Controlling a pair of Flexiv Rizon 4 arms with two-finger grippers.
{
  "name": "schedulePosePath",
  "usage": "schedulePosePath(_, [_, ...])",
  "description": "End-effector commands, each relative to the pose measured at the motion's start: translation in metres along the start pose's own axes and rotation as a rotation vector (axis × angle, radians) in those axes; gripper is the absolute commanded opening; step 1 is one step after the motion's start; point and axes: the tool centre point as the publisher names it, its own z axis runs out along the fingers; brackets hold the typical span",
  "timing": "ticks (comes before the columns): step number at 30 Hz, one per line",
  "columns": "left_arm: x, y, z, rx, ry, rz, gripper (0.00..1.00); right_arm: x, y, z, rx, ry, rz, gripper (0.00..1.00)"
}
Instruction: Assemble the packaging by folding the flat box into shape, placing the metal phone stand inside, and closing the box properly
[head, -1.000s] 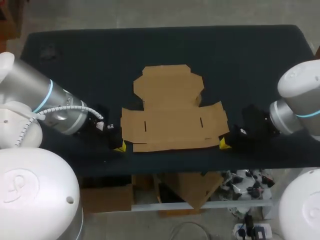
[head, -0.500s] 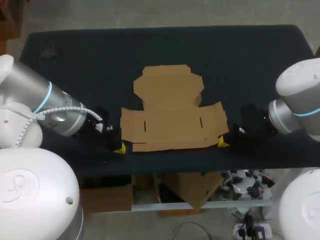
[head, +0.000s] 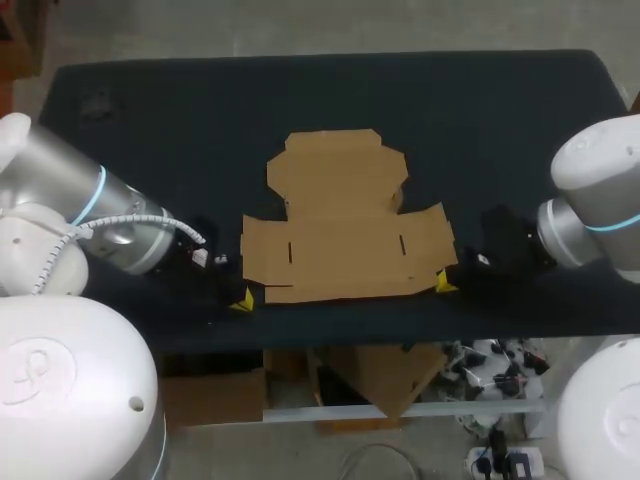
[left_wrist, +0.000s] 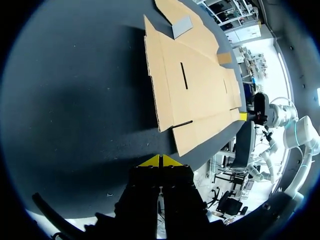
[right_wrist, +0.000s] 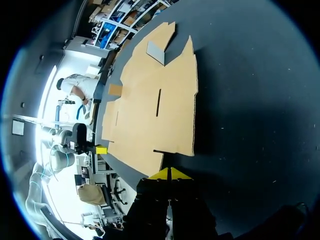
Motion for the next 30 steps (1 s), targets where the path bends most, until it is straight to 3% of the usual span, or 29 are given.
schedulePosePath(1, [0.0, -0.003, 0.007, -0.012, 0.002, 0.002, 0.0, -0.001, 0.0, 0.0, -0.003, 0.009, -0.001, 0.0])
schedulePosePath(30, [0.008, -0.006, 0.022, -0.03, 0.077, -0.038, 0.0, -0.004, 0.001, 0.002, 0.006, 0.016, -0.008, 0.0])
